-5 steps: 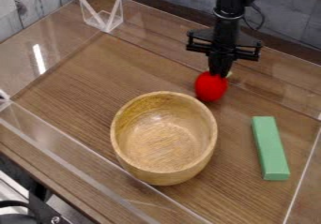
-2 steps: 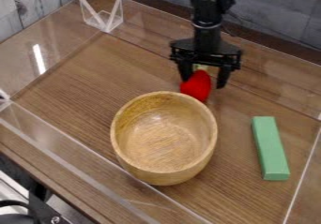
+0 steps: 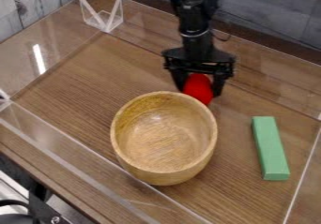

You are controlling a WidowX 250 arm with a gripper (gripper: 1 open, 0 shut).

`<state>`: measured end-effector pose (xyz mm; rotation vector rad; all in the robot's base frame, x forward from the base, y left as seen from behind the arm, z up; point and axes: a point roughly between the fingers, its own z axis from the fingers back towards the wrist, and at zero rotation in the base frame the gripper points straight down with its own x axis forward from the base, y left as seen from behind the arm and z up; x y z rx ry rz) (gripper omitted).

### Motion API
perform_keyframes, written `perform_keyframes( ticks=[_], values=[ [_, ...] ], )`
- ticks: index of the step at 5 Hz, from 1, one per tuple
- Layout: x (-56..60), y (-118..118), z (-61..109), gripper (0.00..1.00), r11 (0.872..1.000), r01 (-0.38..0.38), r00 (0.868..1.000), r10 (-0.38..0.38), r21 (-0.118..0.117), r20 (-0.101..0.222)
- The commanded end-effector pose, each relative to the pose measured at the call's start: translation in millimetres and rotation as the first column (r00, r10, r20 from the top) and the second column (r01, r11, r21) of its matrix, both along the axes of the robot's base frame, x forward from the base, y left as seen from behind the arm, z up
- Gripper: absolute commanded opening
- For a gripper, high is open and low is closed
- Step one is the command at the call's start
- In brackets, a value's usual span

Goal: Move the red fruit to the right

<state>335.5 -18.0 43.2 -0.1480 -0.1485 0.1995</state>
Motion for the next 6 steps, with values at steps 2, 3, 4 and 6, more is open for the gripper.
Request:
perform_keyframes(
  ticks=[2,3,4,6],
  values=[
    [5.6,-8.2,42.7,1.00,1.000,-0.003,0.992,0.006,-0.020,0.130],
    [11.6,6.0,50.1,1.00,0.999,-0.026,0.988,0.029,-0.023,0.155],
    [8.8,4.8,51.1,1.00,1.000,-0.018,0.987,0.020,-0.019,0.158],
    [4.5,-12.5,49.4,1.00,0.999,0.035,0.986,-0.032,-0.013,0.163]
  ],
)
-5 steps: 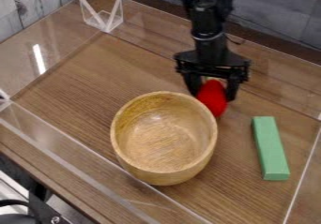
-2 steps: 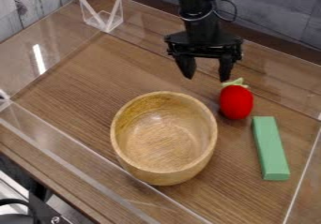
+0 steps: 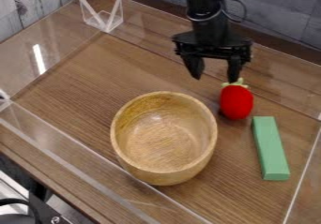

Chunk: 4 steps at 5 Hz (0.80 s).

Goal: Move the red fruit to the right

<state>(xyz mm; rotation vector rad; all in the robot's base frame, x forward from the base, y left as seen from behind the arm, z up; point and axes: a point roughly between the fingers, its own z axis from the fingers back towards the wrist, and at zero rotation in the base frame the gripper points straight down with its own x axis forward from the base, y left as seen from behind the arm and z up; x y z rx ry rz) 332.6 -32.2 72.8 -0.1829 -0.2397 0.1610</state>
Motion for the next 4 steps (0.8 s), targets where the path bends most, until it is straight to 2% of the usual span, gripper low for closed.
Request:
perform_keyframes(
  ticks=[1,3,4],
  values=[
    [9.4,-5.4,15.8,1.00,1.000,0.017,0.998,-0.017,0.012,0.061],
    [4.6,-17.6,-17.5,1.00,0.999,0.009,0.999,-0.010,0.033,0.037],
    [6.2,-21.1,-21.5,1.00,0.999,0.011,1.000,-0.013,0.043,0.025]
  ],
)
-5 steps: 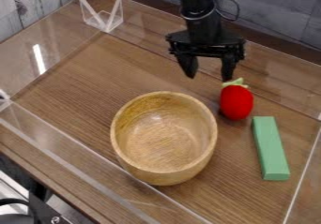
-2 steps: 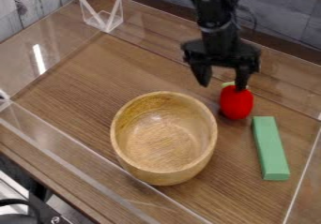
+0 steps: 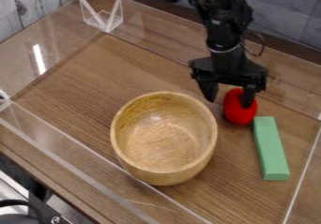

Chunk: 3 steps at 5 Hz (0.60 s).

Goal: Move the red fruit to the right

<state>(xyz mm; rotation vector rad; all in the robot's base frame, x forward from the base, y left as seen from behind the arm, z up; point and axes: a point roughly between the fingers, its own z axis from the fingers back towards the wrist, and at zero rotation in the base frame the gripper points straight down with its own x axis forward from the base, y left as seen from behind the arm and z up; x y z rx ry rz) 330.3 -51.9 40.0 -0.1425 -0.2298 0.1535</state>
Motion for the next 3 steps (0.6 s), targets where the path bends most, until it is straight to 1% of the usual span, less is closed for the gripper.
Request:
perform_keyframes(
  ticks=[1,2,3],
  values=[
    [9.3,-3.5,9.8,0.00,1.000,0.008,1.000,-0.008,0.012,0.028],
    [11.0,-4.8,11.5,0.00,1.000,-0.006,0.999,0.006,0.007,0.042],
    [16.3,-3.3,9.0,0.00,1.000,-0.021,0.998,0.021,0.006,0.052]
  ],
)
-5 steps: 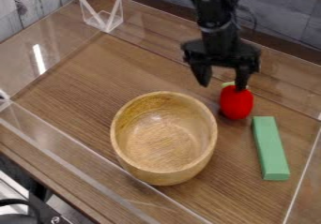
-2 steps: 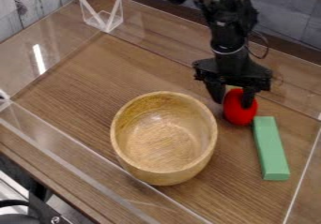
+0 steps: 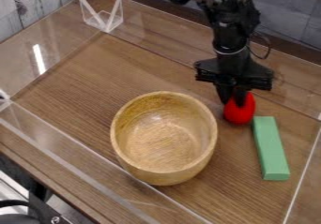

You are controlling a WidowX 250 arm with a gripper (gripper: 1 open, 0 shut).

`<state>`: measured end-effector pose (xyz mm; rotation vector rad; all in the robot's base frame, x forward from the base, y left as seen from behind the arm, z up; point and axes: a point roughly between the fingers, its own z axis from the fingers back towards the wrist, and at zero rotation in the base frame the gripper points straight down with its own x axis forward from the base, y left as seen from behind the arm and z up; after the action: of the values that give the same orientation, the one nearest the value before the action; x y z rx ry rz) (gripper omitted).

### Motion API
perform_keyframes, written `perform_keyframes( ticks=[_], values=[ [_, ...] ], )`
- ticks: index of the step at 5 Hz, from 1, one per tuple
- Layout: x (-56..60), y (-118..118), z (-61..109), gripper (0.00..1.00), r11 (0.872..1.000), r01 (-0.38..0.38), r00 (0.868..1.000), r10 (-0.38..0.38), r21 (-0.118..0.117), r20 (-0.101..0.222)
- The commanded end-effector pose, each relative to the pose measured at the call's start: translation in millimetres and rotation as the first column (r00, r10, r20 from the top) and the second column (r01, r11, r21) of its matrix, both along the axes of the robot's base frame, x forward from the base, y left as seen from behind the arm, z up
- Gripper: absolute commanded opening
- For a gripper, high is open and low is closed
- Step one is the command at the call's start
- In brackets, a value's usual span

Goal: Move the red fruit to the right

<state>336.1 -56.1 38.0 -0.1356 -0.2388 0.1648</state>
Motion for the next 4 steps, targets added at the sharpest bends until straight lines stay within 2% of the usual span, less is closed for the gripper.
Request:
perform_keyframes(
  ticks=[1,2,3,4],
  values=[
    [13.6,14.3,13.5,0.00,1.000,-0.022,0.998,0.022,-0.001,0.051],
    [16.8,28.2,15.1,0.00,0.999,-0.036,0.998,0.036,0.000,0.058],
    [14.4,32.0,38.1,0.00,0.999,-0.050,0.996,0.051,-0.020,0.072],
    [14.4,39.8,58.8,0.00,0.995,-0.095,0.991,0.098,-0.041,0.089]
  ],
)
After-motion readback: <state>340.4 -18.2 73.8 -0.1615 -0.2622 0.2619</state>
